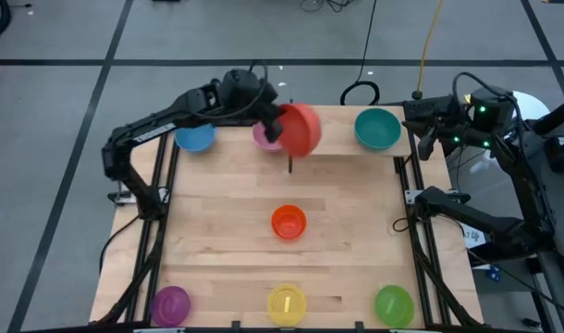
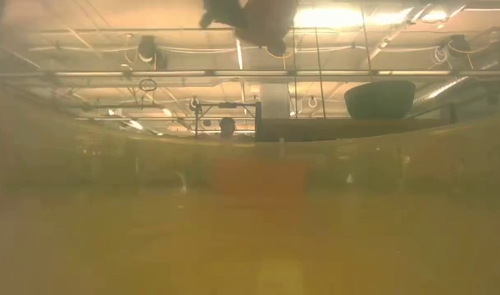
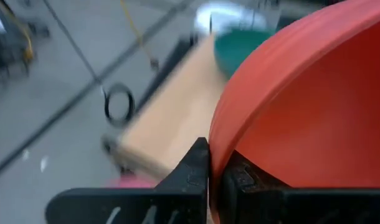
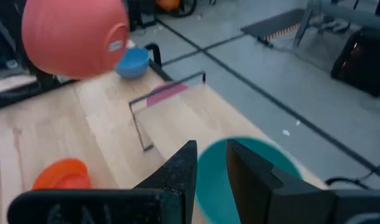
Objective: Place and stack bowls onto a shelf
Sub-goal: Stack the red bowl inside the dark blue bowl on the shelf
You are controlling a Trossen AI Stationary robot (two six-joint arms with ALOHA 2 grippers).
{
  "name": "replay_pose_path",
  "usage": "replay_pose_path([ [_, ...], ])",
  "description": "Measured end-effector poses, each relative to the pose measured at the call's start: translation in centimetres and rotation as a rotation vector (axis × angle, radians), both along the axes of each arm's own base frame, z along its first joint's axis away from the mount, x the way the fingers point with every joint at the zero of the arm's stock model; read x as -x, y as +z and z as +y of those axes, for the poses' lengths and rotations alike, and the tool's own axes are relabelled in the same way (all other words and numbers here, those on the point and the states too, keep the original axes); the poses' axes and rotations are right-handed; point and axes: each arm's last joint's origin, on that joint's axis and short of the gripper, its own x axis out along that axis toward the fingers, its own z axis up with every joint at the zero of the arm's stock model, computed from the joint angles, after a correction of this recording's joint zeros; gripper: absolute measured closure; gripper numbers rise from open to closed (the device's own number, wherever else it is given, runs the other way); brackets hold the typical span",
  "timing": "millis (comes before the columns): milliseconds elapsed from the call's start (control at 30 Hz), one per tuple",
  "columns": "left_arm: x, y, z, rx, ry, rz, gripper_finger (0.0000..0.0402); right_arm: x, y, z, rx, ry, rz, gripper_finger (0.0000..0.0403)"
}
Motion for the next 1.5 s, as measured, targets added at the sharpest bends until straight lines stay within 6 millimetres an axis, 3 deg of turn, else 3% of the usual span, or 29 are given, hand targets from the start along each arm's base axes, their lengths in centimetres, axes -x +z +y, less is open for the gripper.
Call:
replay_pose_path([
  [167,-3.2,0.7,1.8,-0.094,0.006,-0.188,0.0396,-0.4,1.0,-0.6,0.071,-0.012,-0.083,0.0323],
  [333,-5.8,0.3,3.0,-0.155,0.012,-0.337,0.0397,-0.7,1.4,-1.1,0.098,-0.014,-0.111,0.0323],
  [633,-8.5,-1.1,4.8,-0.253,0.143,-0.498,0.0397,-1.7,0.6,-1.9,0.108,0.024,-0.110,0.0323],
  [800,-8.9,-1.6,5.5,-0.272,0.194,-0.522,0.0397,-3.5,-1.1,-3.0,0.142,0.087,-0.149,0.0323],
  [1067,-8.6,-1.3,5.8,-0.347,0.251,-0.502,0.0397,-6.8,-3.6,-4.0,0.419,0.222,-0.220,0.0323],
  [1333,-8.3,-0.8,6.0,-0.384,0.335,-0.537,0.0397,-8.9,-6.8,-4.5,0.622,0.077,-0.214,0.0323],
  [1500,-8.2,-0.7,6.1,-0.380,0.372,-0.547,0.0397,-9.8,-7.8,-4.3,0.727,-0.005,-0.252,0.0323],
])
